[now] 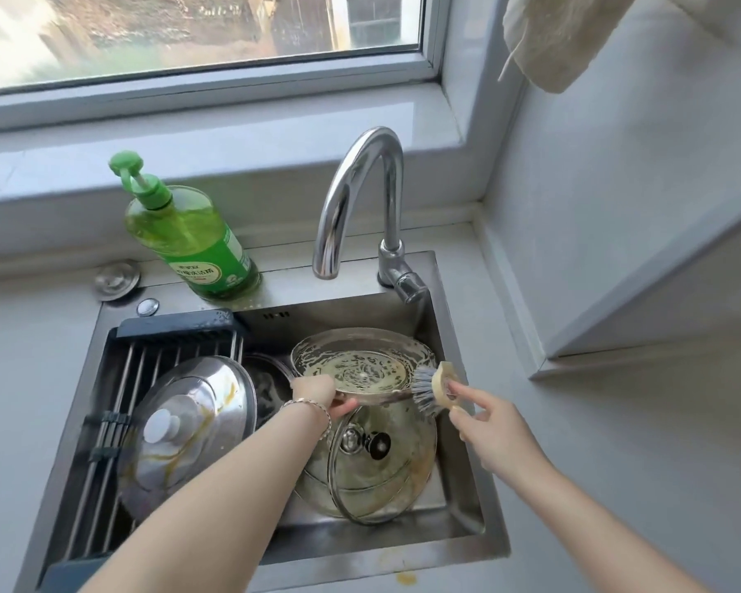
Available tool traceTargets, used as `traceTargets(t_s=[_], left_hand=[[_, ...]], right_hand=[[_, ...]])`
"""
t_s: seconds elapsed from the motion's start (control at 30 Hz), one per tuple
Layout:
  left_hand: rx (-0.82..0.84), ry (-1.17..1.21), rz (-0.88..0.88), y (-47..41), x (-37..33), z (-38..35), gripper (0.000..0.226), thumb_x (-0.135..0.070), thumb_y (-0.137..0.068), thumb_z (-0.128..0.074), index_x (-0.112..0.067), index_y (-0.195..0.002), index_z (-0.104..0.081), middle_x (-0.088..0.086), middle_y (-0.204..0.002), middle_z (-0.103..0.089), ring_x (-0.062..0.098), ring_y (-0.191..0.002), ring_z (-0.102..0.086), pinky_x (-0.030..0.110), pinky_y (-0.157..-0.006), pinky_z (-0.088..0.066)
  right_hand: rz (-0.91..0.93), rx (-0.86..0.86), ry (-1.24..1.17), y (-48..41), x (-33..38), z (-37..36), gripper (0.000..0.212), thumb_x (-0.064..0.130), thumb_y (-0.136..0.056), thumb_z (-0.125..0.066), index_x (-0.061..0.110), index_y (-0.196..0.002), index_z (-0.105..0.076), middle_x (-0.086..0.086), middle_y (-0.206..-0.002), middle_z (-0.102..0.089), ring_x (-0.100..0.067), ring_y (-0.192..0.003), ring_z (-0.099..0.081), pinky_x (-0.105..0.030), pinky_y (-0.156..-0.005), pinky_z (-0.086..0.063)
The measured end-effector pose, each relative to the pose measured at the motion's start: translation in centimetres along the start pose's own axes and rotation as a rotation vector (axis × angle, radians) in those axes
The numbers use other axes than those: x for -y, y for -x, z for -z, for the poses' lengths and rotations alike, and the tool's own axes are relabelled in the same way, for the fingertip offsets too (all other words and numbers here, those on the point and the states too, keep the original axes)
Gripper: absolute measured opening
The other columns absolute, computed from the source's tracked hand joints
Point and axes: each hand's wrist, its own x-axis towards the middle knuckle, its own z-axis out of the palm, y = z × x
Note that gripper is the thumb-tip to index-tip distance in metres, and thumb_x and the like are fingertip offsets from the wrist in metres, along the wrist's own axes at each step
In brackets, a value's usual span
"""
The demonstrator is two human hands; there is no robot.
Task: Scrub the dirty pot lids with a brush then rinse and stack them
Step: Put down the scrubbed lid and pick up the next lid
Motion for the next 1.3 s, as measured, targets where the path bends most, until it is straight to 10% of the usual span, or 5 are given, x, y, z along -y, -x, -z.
traceTargets(t_s=[0.37, 0.57, 0.83, 1.03, 1.3], left_hand=[[0.107, -0.368, 0.102, 2.4, -1.4, 2.5, 0.023, -0.021, -0.095, -0.042, -0.005, -0.110, -0.050, 0.016, -0.093, -0.062, 0.028, -0.073, -0.064, 0.033, -0.057, -0.058], [-0.091, -1.104, -0.715, 5.5, -8.3, 7.3, 0.044, -0.016, -0.091, -0.043, -0.011, -0.135, -0.044, 0.011, -0.130, -0.052, 0.027, -0.110, -0.056, 0.033, -0.092, -0.047], [-0.340, -1.068, -1.438, 8.9, -21.9, 14.5, 0.032, -0.012, -0.097, -0.041, -0.007, -0.123, -0.058, 0.008, -0.126, -0.059, 0.026, -0.115, -0.051, 0.038, -0.096, -0.041], [-0.197, -1.298, -1.230, 5.2, -30.2, 15.3, 0.038, -0.031, -0.103, -0.029, -0.029, -0.136, -0.047, -0.010, -0.145, -0.043, 0.013, -0.143, -0.018, 0.042, -0.111, -0.012], [-0.029, -1.367, -1.165, 2.4, -32.1, 14.0, 0.041, -0.036, -0.102, -0.019, -0.025, -0.116, -0.055, 0.001, -0.123, -0.059, 0.021, -0.116, -0.051, 0.044, -0.104, -0.026]], right_hand=[[-0.005, 0.048, -0.010, -0.5, 1.2, -2.2, 0.042, 0.014, -0.092, -0.052, 0.031, -0.130, -0.052, 0.001, -0.057, -0.045, -0.007, -0.042, -0.033, -0.016, -0.040, -0.028], [-0.052, 0.104, -0.233, -0.7, 6.2, -5.6, 0.042, 0.011, -0.093, -0.054, 0.028, -0.132, -0.051, -0.003, -0.061, -0.050, -0.008, -0.034, -0.028, -0.018, -0.034, -0.022], [-0.145, 0.306, -0.444, -1.8, 15.0, -13.1, 0.023, 0.024, -0.097, -0.047, 0.009, -0.110, -0.059, -0.011, -0.076, -0.066, -0.006, -0.037, -0.035, -0.014, -0.033, -0.029], [-0.123, 0.352, -0.504, -3.8, 21.4, -18.1, 0.019, 0.023, -0.096, -0.049, 0.009, -0.093, -0.061, -0.011, -0.068, -0.059, -0.007, -0.032, -0.031, -0.014, -0.034, -0.022], [-0.082, 0.277, -0.499, -7.7, 25.2, -21.2, 0.026, 0.029, -0.094, -0.054, 0.005, -0.089, -0.060, -0.006, -0.047, -0.055, -0.007, -0.027, -0.024, -0.009, -0.033, -0.016]])
